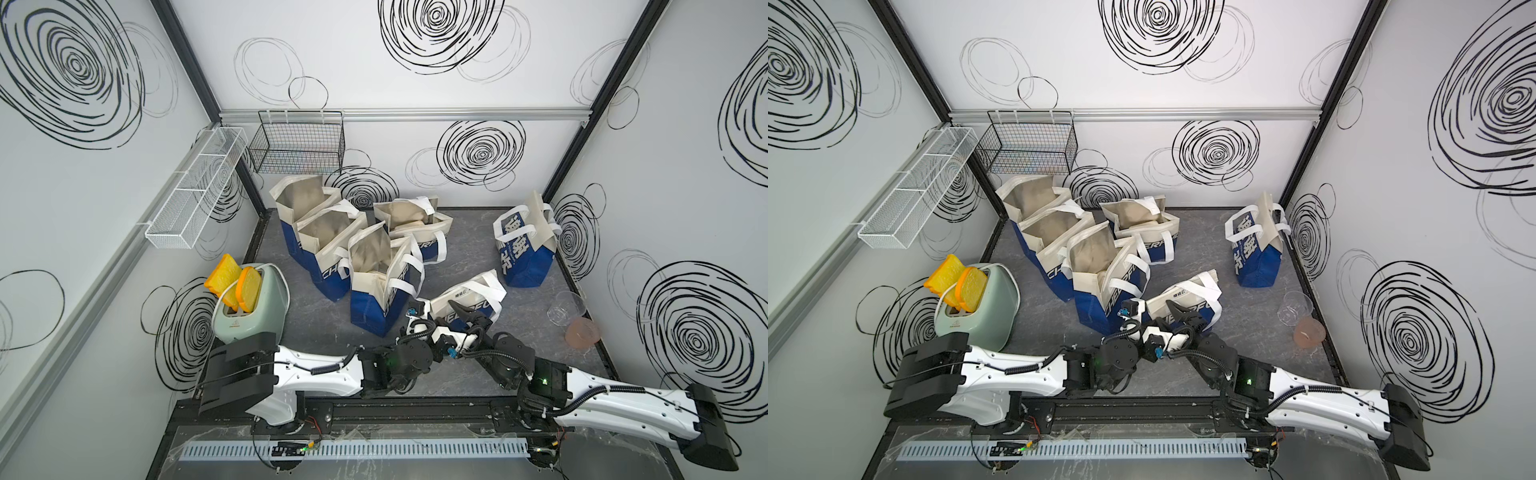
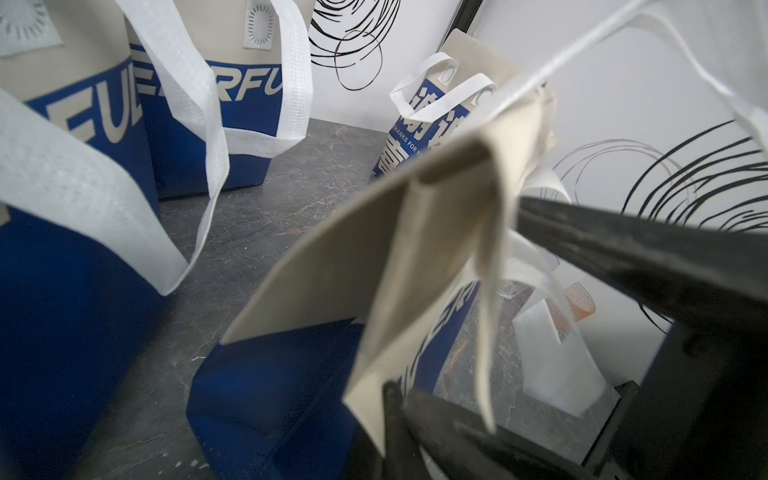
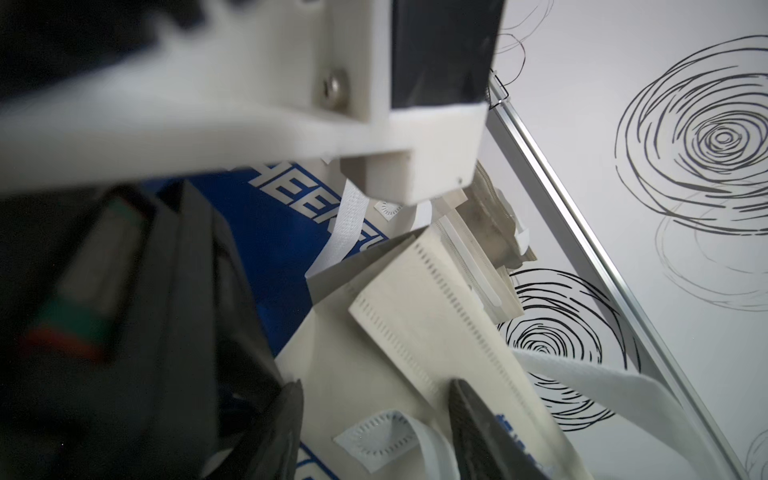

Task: Open the takeout bag
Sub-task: Open the takeout bag at the center of the board.

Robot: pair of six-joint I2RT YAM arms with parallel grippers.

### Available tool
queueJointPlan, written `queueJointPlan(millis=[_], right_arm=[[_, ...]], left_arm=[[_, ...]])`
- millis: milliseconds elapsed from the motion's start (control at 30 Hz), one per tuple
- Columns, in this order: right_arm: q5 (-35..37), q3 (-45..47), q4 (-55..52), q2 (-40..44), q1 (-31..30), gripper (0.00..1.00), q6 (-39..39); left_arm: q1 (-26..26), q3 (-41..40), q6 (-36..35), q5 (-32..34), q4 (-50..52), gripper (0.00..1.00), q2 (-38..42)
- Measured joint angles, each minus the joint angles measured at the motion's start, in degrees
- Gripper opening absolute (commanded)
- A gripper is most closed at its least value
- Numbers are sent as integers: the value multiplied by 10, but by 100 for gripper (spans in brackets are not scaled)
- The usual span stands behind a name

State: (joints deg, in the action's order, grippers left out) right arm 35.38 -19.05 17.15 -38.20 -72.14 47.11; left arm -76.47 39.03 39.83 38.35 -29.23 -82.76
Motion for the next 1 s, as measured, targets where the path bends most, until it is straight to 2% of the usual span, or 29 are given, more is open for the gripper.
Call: queueJointPlan(millis=[300, 433, 700, 1000], right_arm=[[17, 0, 81, -28, 0, 59, 30], [21, 0, 94, -35, 0, 58, 36], [21, 0, 115, -56, 10, 50, 38], [16, -9, 140, -85, 20, 49, 44]], left_arm=[[0, 0, -2, -5, 4, 0, 5], [1, 0, -3, -9, 6, 0, 8], [5, 0, -4, -9, 5, 0, 8], [10, 0, -4, -8, 4, 0, 12]])
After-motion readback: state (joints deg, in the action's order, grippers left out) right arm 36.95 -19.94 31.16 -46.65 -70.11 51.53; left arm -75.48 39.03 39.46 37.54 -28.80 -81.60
